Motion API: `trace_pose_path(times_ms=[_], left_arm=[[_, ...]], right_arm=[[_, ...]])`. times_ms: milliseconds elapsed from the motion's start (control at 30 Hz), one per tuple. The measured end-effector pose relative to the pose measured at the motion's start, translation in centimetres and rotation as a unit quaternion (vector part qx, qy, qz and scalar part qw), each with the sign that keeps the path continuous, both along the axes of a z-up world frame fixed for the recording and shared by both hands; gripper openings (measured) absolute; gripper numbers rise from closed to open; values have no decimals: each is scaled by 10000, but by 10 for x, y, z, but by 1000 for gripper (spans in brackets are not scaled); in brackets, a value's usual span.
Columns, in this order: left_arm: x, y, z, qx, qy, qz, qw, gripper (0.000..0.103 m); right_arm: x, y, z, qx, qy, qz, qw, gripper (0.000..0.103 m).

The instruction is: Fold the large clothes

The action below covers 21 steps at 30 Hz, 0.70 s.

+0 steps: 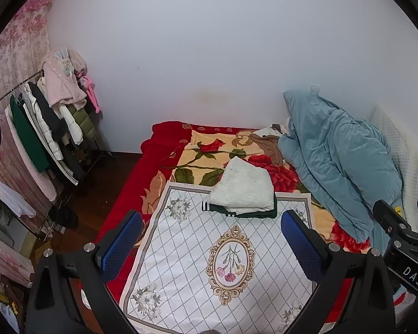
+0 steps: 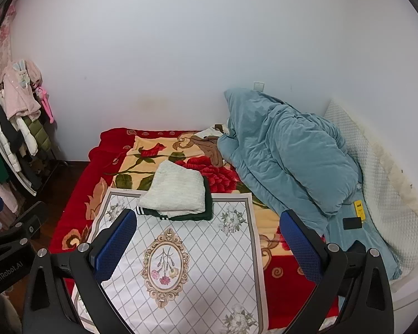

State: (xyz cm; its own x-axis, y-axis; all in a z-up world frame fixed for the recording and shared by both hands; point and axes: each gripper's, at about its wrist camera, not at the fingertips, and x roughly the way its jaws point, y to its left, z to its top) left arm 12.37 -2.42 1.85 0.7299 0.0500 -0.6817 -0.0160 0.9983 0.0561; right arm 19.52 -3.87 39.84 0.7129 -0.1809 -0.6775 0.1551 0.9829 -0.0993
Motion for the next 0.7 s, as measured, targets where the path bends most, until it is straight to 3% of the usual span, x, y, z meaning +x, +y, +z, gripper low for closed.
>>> trace_pose_path(times_ms=[700], left_arm=[[3, -4, 10, 4, -85, -19, 10000, 102]], right_arm=[[-9, -1, -1, -8, -71, -51, 10000, 103]])
